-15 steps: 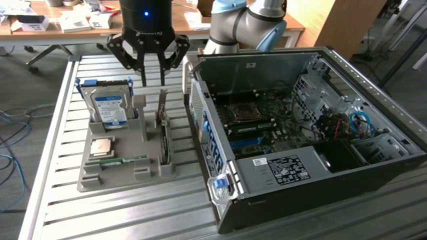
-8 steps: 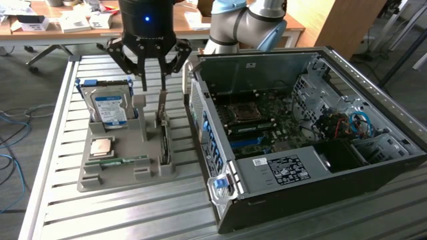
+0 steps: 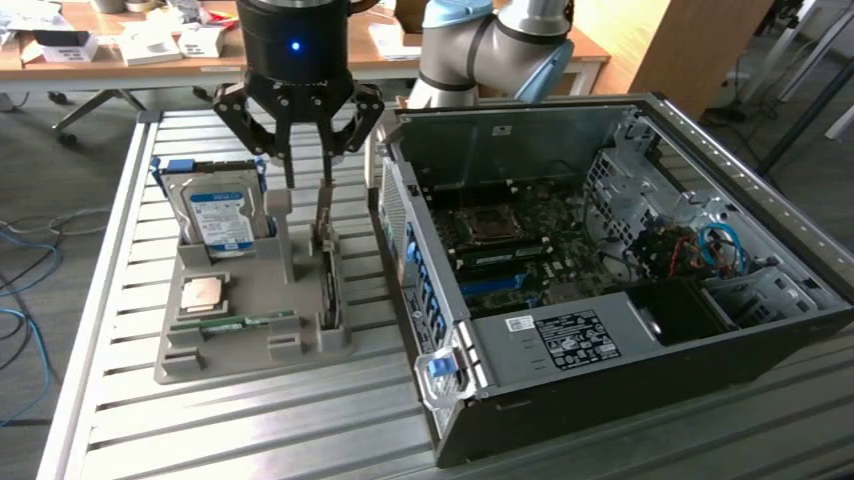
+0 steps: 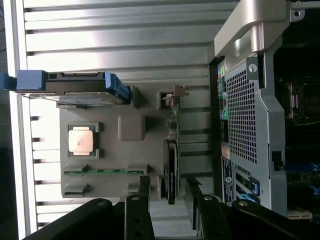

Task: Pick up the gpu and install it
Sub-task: 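Pick up the gpu and move the gpu toward the slot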

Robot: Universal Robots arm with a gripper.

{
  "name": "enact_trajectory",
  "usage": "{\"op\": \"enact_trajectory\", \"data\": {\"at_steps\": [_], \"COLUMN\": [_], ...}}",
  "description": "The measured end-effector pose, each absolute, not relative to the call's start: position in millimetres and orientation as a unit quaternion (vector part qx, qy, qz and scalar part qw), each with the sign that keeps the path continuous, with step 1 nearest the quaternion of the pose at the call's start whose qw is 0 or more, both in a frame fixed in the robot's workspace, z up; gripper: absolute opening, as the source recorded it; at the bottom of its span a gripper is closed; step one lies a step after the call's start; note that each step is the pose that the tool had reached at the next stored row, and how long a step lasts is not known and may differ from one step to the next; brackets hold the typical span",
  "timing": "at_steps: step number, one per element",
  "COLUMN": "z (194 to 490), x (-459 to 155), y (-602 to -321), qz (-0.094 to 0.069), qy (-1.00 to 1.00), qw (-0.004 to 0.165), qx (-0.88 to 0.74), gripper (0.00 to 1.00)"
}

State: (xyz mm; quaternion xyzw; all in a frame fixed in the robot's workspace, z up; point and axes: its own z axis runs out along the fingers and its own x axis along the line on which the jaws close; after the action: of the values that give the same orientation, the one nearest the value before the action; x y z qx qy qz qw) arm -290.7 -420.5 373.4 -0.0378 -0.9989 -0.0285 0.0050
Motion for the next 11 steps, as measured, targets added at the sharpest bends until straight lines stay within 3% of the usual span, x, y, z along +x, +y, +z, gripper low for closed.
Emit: {"op": "enact_trajectory", "data": {"at_steps": [11], "z": [354], "x": [-291], "y": [-421], "qz": [-0.028], "qy": [-0.999], "qw": [0.005], "qx": [-0.038], "gripper": [0.41]}}
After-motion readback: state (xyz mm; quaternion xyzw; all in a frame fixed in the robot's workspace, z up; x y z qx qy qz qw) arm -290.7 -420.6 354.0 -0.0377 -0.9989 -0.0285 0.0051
